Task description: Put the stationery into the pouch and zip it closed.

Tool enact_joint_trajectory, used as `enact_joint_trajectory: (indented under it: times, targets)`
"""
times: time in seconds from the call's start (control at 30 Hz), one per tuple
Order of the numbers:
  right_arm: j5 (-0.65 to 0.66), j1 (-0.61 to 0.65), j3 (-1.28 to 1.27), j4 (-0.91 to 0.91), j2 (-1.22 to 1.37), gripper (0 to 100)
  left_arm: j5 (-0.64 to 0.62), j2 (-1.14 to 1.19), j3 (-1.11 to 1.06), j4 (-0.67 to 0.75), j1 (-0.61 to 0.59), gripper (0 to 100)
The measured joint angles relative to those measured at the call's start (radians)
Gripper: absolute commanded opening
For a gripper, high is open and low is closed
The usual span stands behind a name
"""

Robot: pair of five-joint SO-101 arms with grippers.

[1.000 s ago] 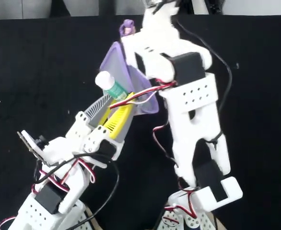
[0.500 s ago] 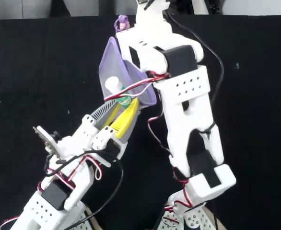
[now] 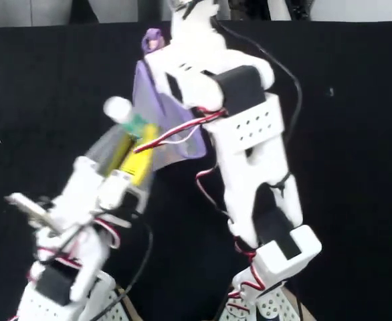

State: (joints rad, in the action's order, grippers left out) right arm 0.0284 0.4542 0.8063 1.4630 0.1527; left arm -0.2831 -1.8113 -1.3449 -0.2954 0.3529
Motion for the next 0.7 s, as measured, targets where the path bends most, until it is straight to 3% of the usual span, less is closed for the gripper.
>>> enact_joint_trajectory:
  times: [0.13, 0.3, 0.4, 0.7]
  targets:
    - [0.006, 0.029, 0.009, 0.0, 0.008, 1.1, -0.008, -0.011, 0.163, -0.192, -0.253, 3]
    - [0.006, 0.029, 0.044, -0.043, 0.077, 1.1, -0.153, -0.018, 0.224, -0.284, -0.52, 3]
    - [0.006, 0.04, 0.052, -0.097, 0.123, 1.1, -0.212, -0.018, 0.224, -0.315, -0.554, 3]
    - [0.048, 0.193, 0.08, -0.184, 0.192, 1.1, -0.224, -0.018, 0.226, -0.416, -0.531, 3]
